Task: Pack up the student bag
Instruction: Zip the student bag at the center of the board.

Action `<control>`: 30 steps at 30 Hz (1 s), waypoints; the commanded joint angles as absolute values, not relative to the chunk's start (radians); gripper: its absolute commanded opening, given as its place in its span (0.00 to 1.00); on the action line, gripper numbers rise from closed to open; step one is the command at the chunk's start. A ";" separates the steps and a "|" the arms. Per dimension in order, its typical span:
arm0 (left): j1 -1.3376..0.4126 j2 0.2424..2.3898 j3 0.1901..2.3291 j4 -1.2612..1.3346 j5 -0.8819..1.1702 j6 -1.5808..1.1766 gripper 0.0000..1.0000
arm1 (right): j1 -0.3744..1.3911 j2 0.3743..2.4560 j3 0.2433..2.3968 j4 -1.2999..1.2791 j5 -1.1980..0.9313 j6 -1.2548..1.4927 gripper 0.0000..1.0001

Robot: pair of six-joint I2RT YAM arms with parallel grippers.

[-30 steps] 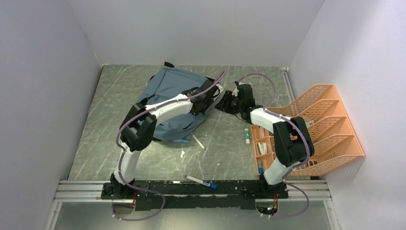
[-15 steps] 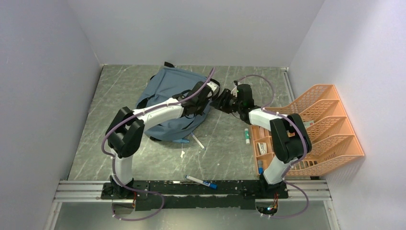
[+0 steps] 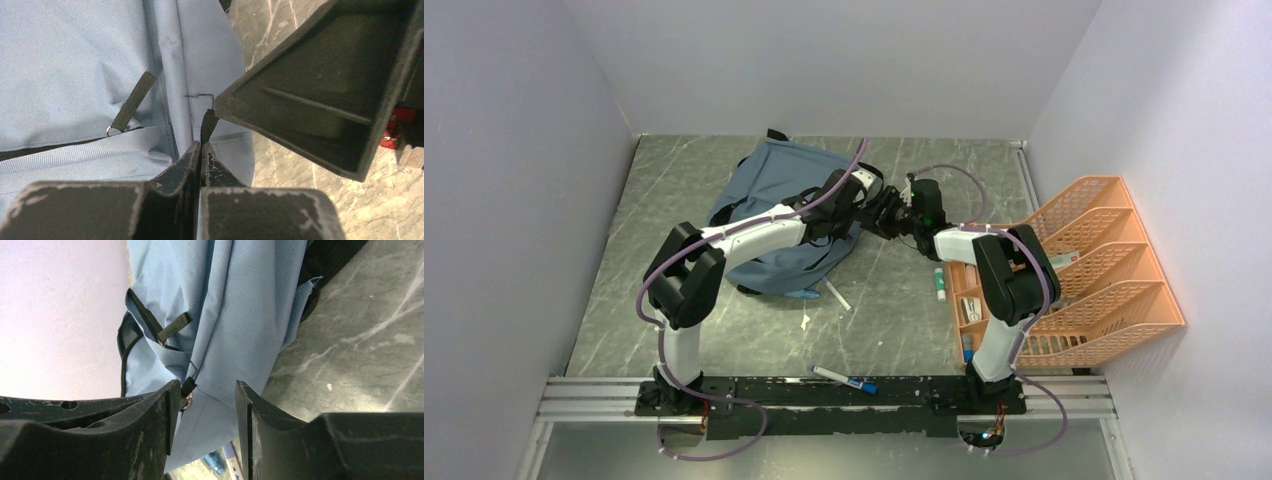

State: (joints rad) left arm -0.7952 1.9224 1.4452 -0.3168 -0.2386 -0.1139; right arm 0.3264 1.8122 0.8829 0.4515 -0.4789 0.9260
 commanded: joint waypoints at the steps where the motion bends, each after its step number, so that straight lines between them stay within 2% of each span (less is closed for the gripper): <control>1: -0.790 1.897 1.438 -0.273 -0.217 -0.127 0.05 | 0.355 1.820 0.895 0.522 -0.406 1.030 0.49; 8: -0.790 1.897 1.435 -0.270 -0.209 -0.127 0.05 | 0.388 1.847 0.891 0.566 -0.343 1.133 0.49; 23: -0.788 1.895 1.434 -0.269 -0.204 -0.121 0.05 | 0.407 1.903 0.905 0.604 -0.381 1.197 0.36; 27: -0.788 1.896 1.435 -0.270 -0.207 -0.120 0.05 | 0.407 1.910 0.902 0.620 -0.388 1.206 0.22; 30: -0.788 1.898 1.436 -0.273 -0.207 -0.118 0.05 | 0.408 1.913 0.900 0.641 -0.400 1.209 0.06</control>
